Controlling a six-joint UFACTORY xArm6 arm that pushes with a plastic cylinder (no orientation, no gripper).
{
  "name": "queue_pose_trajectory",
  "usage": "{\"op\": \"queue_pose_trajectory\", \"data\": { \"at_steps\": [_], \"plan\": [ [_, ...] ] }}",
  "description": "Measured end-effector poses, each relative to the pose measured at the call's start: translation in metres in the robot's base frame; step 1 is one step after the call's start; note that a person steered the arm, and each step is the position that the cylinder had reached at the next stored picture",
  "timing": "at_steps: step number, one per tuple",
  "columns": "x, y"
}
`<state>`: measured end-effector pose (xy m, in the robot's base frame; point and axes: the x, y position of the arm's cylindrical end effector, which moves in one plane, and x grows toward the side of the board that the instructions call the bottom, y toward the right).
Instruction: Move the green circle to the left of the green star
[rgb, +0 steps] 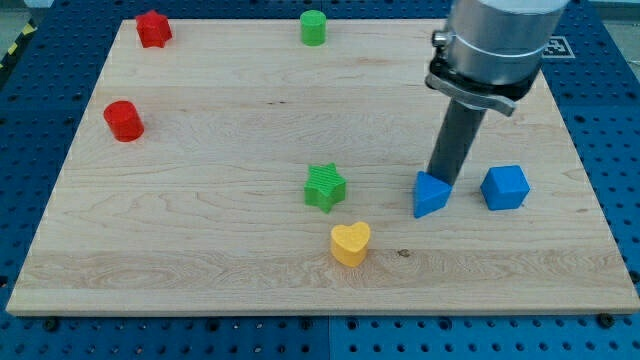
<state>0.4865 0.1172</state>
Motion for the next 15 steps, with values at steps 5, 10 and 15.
{"op": "queue_pose_trajectory", "data": {
  "at_steps": [5,10,15],
  "plan": [
    [-0.153,-0.166],
    [-0.294,-0.158],
    [-0.293,-0.089]
  ]
}}
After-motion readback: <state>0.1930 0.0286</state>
